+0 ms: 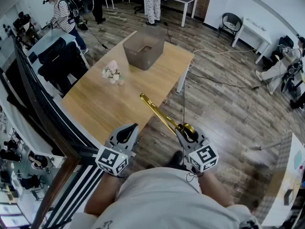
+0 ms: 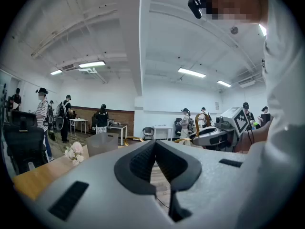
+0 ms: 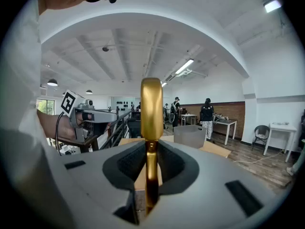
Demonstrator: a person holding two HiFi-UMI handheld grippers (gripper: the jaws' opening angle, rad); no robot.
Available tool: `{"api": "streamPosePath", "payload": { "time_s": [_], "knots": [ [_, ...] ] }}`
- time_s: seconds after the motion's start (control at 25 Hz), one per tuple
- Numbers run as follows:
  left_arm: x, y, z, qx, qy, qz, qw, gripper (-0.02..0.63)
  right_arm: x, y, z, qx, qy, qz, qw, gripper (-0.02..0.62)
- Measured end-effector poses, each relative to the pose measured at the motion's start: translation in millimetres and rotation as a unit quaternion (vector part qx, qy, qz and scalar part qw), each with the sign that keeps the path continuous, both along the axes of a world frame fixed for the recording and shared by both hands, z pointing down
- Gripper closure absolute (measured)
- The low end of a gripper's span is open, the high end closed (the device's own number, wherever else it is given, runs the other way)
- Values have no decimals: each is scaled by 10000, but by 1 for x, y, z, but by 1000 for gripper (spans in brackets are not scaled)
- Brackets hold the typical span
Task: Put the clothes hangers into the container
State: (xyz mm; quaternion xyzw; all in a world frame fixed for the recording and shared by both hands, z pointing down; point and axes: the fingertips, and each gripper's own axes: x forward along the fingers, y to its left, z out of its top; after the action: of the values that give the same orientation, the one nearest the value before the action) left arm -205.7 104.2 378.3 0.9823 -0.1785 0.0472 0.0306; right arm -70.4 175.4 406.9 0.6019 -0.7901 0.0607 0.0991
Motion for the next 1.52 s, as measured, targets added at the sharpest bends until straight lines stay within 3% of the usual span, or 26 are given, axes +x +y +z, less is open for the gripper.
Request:
{"api": "streamPosePath", "payload": {
  "time_s": [0.56, 1.28, 1.52],
  "knots": [
    [44, -15, -2, 46, 32, -9, 10000, 600, 45, -16, 2, 12, -74, -18, 10000, 520],
    [211, -46, 10, -52, -109, -191, 9997, 600, 208, -46, 12, -82, -109, -205, 9997, 520],
    [248, -47, 17, -112, -137, -228, 9996, 600, 241, -52, 16, -91, -94, -288, 9995, 520]
  ]
}}
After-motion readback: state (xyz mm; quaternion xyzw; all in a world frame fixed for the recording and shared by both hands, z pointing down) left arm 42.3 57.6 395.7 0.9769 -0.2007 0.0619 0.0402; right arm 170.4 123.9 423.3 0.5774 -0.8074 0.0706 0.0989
